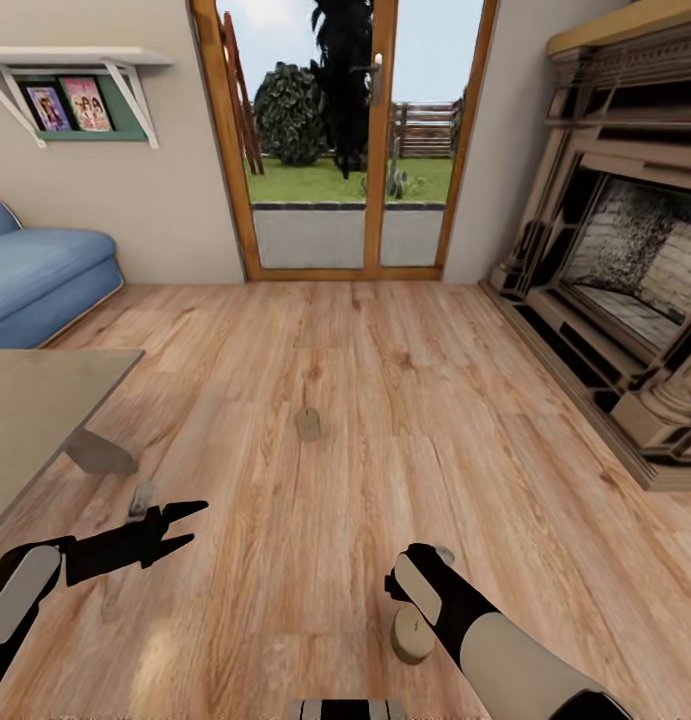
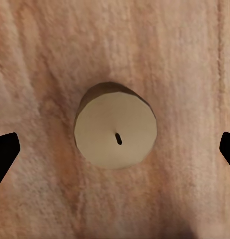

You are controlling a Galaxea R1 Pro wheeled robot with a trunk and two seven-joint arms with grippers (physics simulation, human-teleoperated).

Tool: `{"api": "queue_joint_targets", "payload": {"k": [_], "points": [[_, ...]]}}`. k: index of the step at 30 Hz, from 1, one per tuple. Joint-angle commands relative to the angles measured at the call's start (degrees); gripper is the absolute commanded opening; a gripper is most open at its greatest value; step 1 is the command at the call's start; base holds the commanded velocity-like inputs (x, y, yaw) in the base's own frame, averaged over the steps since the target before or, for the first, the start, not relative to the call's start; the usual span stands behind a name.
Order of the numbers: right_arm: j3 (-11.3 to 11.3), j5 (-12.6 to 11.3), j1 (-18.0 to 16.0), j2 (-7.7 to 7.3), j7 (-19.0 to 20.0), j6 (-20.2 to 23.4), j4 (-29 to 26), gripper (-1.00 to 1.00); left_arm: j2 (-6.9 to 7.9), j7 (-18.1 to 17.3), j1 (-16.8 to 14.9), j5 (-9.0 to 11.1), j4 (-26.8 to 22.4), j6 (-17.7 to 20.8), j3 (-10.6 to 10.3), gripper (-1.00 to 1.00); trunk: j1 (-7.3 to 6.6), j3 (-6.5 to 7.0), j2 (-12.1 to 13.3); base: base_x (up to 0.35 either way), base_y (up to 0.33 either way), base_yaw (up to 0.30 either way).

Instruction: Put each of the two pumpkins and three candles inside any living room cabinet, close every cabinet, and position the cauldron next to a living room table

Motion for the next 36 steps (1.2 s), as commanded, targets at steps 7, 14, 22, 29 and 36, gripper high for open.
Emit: {"api": "queue_joint_targets", "payload": {"k": [7, 14, 22, 29, 36], "points": [[0.01, 0.07, 0.00, 0.09, -0.02, -0.05, 0.00, 1.00, 0.06, -0.18, 0.02, 0.12, 0.00, 0.01, 0.01, 1.00, 0.18, -1.56, -0.10, 0.000, 0.000, 0.000], [0.01, 0.08, 0.00, 0.07, -0.02, -0.06, 0.00, 1.00, 0.06, -0.18, 0.01, 0.12, 0.00, 0.01, 0.01, 1.00, 0.36, -3.11, -0.19, 0.000, 0.000, 0.000], [0.01, 0.14, 0.00, -0.04, 0.00, -0.14, 0.00, 1.00, 0.06, -0.18, 0.04, 0.15, 0.00, 0.01, 0.01, 1.00, 0.56, -4.88, -0.30, 0.000, 0.000, 0.000], [0.01, 0.15, 0.00, -0.11, 0.00, -0.23, 0.00, 1.00, 0.06, -0.18, 0.04, 0.13, 0.00, 0.01, 0.01, 1.00, 0.74, -6.43, -0.39, 0.000, 0.000, 0.000], [0.01, 0.14, 0.00, -0.16, 0.01, -0.78, 0.00, 1.00, 0.06, -0.18, 0.04, 0.12, 0.00, 0.01, 0.01, 1.00, 0.92, -7.98, -0.49, 0.000, 0.000, 0.000]]}}
